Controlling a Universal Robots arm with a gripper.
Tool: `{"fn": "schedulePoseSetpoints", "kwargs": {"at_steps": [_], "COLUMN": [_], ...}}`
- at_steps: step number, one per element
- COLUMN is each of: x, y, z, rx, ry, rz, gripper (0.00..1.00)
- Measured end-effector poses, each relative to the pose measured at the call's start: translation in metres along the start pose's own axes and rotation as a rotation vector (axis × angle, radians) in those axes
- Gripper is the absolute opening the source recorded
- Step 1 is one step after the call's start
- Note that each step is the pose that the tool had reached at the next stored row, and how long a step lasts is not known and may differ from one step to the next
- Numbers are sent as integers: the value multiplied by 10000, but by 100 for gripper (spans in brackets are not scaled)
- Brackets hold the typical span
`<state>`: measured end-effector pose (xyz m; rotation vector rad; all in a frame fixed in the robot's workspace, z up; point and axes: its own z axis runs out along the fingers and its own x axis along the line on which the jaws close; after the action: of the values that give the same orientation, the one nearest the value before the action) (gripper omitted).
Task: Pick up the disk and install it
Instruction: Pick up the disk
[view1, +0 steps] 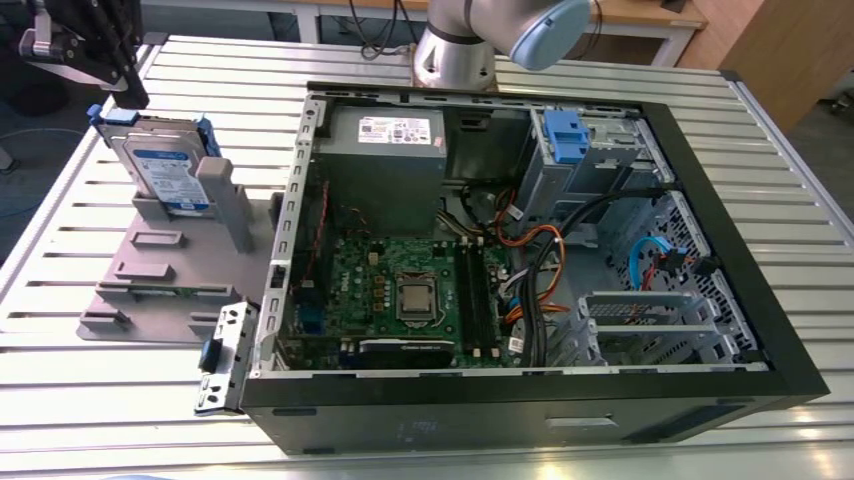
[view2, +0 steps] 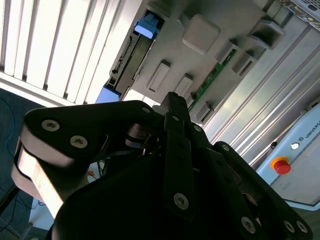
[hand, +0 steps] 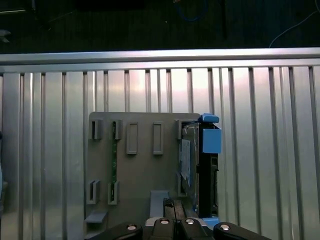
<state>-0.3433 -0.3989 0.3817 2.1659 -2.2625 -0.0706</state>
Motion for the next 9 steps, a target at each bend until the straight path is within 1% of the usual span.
{"fn": "schedulePoseSetpoints", "kwargs": {"at_steps": [9], "x": [0], "y": [0], "z": [0], "rx": [-4], "ry": [6], "rz": [-131], "gripper": [11]}}
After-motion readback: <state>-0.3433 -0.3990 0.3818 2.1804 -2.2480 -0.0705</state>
